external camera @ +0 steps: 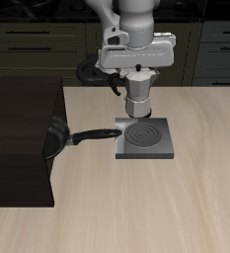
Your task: Place the moka pot on the stove and turn on the stove
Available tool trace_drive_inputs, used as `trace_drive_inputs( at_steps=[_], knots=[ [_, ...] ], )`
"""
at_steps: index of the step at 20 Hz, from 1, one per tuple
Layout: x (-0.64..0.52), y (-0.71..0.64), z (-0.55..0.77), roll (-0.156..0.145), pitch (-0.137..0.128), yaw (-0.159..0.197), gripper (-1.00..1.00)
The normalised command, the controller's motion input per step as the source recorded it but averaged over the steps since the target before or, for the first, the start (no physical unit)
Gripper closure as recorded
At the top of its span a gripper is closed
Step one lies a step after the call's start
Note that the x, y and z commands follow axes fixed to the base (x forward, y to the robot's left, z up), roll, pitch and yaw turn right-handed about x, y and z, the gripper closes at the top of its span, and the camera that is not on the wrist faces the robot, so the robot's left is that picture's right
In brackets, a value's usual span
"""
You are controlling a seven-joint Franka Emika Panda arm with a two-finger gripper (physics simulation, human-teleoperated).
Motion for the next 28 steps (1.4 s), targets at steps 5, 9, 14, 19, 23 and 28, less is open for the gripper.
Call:
trace_drive_inputs(
  at_steps=[5, 9, 14, 19, 23, 28],
  knots=[
    [-0.19, 0.12, 0.02, -0.013, -0.012, 0.003, 1.0],
    [-0.19, 0.08, 0.06, 0.008, 0.002, -0.005, 1.0],
    [-0.19, 0.07, -0.02, -0.009, -0.007, -0.021, 1.0],
    [-0.11, 0.0, -0.09, -0.012, -0.012, 0.013, 1.0],
    [0.0, -0.02, -0.06, -0.013, -0.005, -0.007, 1.0],
    [0.01, -0.02, -0.11, -0.005, -0.007, -0.015, 1.0]
  ],
)
